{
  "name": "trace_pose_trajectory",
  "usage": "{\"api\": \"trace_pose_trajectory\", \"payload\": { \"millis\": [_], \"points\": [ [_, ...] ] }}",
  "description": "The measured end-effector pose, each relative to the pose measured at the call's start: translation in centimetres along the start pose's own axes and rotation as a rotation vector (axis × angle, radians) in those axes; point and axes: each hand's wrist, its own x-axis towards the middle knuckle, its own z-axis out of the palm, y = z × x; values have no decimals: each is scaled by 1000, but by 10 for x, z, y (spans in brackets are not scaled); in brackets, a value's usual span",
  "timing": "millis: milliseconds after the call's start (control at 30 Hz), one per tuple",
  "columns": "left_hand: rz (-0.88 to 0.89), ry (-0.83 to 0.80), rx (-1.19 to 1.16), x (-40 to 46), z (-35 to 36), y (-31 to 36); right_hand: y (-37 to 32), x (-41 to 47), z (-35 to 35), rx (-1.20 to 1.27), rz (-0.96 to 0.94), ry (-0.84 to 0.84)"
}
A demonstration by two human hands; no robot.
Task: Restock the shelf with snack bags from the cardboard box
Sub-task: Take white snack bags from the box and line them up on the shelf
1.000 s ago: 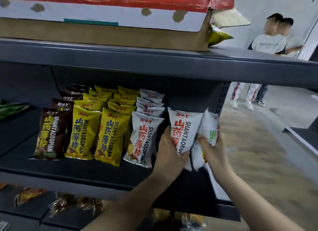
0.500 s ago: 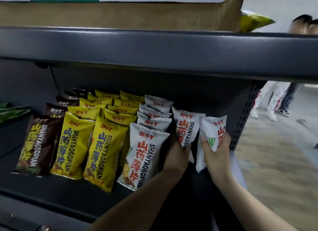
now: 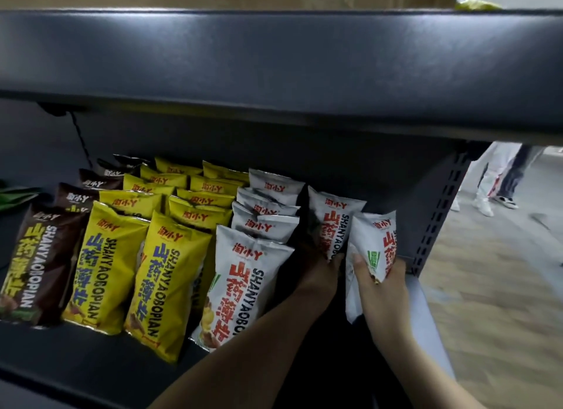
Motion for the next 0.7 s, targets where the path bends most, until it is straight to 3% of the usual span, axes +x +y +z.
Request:
{"api": "trace_pose_trajectory", "payload": {
  "millis": [100,200,300,467,700],
  "points": [
    [98,162,242,-11,0,1,-2,-1,0,8,9,16],
    [367,379,429,-19,2,5,-4,-1,-1,21,37,22],
    [573,382,635,-11,1,8,-5,-1,-2,49,59,39],
    [336,287,628,7,-1,14,-7,-3,-3,57,67,28],
    [342,365,542,-7,-12,19,-6,-2,-3,62,62,8]
  ]
}}
